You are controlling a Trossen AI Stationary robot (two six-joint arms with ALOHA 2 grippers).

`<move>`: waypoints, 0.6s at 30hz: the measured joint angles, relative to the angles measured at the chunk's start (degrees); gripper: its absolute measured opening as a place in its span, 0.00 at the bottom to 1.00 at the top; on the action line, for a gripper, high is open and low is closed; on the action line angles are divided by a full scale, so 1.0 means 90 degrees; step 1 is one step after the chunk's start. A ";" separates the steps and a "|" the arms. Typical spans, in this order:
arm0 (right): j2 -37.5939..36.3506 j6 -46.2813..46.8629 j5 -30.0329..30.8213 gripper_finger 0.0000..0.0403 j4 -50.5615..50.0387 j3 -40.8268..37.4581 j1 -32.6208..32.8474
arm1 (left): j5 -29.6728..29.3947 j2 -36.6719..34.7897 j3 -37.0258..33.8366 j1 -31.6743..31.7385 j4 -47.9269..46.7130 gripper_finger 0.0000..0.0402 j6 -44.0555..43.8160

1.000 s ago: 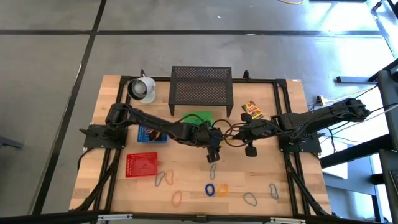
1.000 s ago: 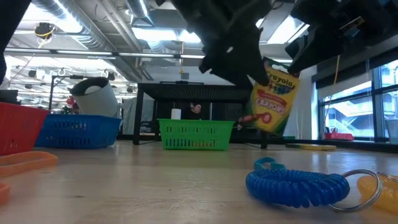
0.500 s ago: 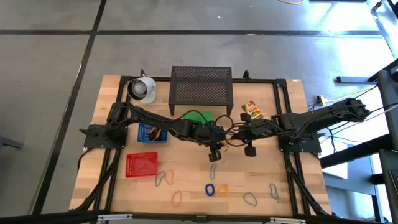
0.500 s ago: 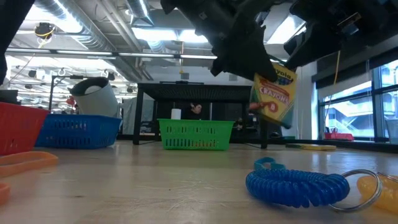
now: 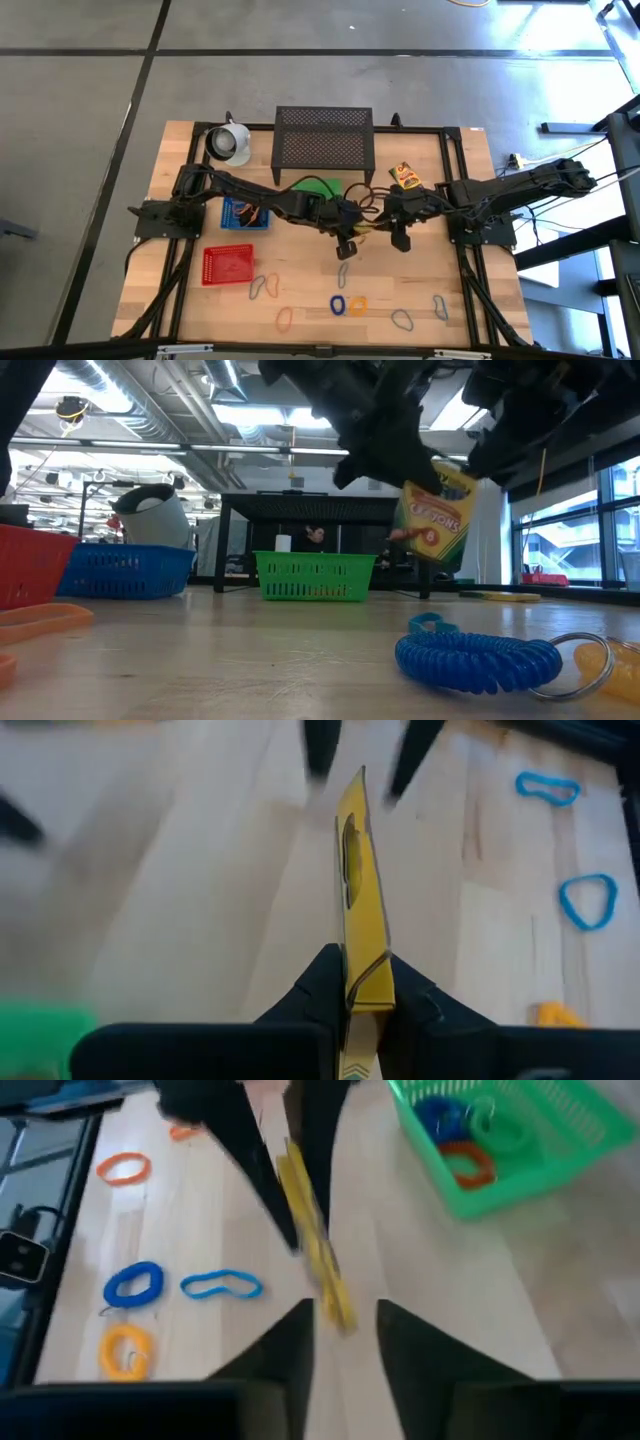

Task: Pick & Place Office Desk Supplies
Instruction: Put the bottom yellow box of crayon into the red bin

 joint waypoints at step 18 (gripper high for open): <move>-0.0021 0.0310 0.0992 0.54 -0.3049 0.1195 -0.0028 | 0.0049 -0.2387 -0.0002 -0.0946 -0.6340 0.07 -0.1799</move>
